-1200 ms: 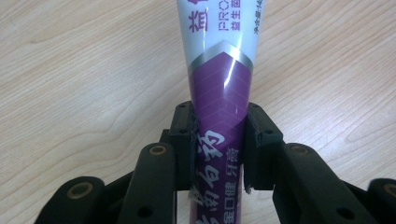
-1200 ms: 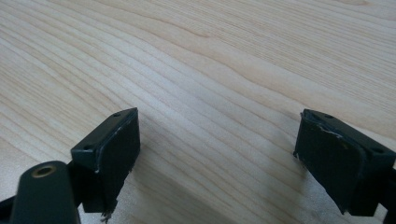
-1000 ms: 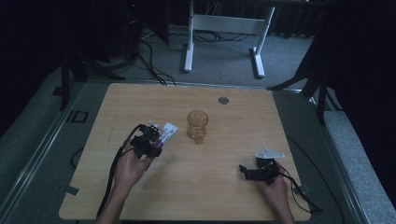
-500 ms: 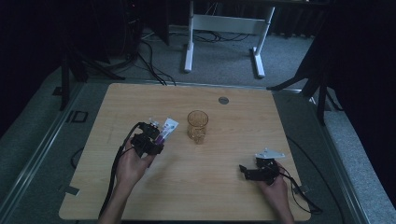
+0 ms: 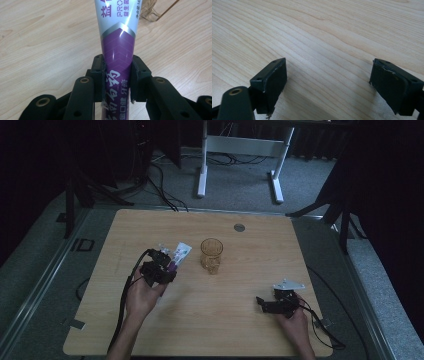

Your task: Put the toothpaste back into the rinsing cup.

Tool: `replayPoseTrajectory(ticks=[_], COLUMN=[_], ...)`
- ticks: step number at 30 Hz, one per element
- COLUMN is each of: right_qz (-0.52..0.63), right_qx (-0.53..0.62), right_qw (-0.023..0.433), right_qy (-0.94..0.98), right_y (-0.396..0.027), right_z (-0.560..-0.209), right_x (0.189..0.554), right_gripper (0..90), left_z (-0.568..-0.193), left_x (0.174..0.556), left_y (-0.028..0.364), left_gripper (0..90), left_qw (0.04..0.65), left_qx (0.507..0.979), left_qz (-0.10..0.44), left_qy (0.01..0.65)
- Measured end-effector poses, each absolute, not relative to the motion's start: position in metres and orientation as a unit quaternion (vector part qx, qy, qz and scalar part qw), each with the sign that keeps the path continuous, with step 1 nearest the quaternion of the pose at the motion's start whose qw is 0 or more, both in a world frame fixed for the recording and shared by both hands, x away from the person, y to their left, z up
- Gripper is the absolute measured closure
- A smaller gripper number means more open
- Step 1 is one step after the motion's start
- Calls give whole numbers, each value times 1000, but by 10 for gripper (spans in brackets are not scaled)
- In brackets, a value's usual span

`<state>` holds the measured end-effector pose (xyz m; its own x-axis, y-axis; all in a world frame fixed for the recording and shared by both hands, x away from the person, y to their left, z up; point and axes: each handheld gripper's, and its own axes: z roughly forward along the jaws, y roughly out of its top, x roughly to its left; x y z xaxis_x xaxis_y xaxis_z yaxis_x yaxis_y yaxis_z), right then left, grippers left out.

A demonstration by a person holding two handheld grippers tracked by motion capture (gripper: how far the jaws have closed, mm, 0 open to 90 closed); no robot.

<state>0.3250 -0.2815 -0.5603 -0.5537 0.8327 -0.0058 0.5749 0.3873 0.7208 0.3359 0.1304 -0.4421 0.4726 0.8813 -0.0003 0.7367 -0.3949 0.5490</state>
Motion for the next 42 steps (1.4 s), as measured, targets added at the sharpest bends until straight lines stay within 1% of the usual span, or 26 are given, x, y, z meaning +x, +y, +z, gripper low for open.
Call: replayPoseTrajectory(ticks=[32,42], right_qz=[344,344], right_qx=[434,433], right_qw=[188,188], right_qy=[811,811], right_y=[-281,-281], right_z=[-560,-560], right_x=[325,325], right_gripper=[138,138], left_z=[-432,-428], left_x=[337,336], left_y=[124,121], left_gripper=[692,692], left_qw=[285,305], left_qx=[807,802], left_qz=[169,182], left_qy=[489,481])
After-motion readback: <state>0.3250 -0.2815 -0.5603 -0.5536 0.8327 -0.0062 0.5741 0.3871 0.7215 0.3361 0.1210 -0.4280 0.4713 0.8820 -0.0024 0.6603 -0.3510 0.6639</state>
